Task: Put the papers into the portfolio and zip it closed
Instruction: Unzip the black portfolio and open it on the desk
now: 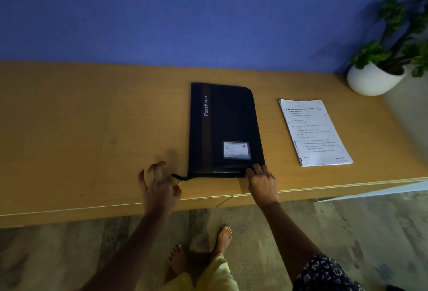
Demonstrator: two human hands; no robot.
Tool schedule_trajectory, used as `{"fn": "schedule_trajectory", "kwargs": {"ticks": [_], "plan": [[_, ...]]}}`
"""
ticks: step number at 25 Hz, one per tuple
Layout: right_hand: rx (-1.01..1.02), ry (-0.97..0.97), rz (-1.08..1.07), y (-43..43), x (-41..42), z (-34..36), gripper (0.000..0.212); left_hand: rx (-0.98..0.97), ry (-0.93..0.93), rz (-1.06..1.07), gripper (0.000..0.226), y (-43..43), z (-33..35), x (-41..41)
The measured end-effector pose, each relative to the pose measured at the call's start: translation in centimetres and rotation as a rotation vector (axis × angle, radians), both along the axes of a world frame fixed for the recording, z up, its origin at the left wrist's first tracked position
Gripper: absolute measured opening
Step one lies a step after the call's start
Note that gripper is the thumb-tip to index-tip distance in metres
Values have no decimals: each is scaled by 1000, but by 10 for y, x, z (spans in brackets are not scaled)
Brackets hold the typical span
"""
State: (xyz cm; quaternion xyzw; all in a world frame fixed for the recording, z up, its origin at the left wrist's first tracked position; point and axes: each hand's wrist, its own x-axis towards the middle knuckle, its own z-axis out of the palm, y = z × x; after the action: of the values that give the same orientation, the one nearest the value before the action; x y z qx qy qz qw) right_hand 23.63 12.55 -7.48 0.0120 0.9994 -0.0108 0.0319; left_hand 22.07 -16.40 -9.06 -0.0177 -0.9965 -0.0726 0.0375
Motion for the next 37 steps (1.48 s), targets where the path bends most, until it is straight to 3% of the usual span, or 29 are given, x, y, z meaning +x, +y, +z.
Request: {"fn": "schedule_trajectory", "kwargs": {"ticks": [6, 11, 14, 18, 22, 25, 28, 33, 37], "plan": [[-122, 72, -49, 4, 1, -8, 22, -25, -91, -43, 26, -13, 0, -7], [-451, 10, -625, 11, -18, -10, 44, 123, -81, -112, 46, -7, 8, -16], [-607, -20, -813, 11, -37, -5, 47, 217, -140, -238, 52, 13, 15, -21], [-787, 138, -992, 12, -44, 11, 26, 197, -162, -252, 59, 27, 15, -24], [-1088, 447, -1065, -13, -45, 52, 16, 244, -128, -289, 66, 32, 22, -31], [-1366, 614, -947, -52, -42, 91, 8, 324, -127, -288, 82, 37, 30, -32], [-1495, 567, -638, -103, -38, 120, 18, 412, -51, -207, 76, 39, 37, -22], [-1363, 375, -152, -181, -41, 132, 40, 560, 97, 29, 23, 22, 48, -10], [-1254, 201, -100, -196, -42, 100, 34, 722, -25, 204, 12, 4, 47, -13]]}}
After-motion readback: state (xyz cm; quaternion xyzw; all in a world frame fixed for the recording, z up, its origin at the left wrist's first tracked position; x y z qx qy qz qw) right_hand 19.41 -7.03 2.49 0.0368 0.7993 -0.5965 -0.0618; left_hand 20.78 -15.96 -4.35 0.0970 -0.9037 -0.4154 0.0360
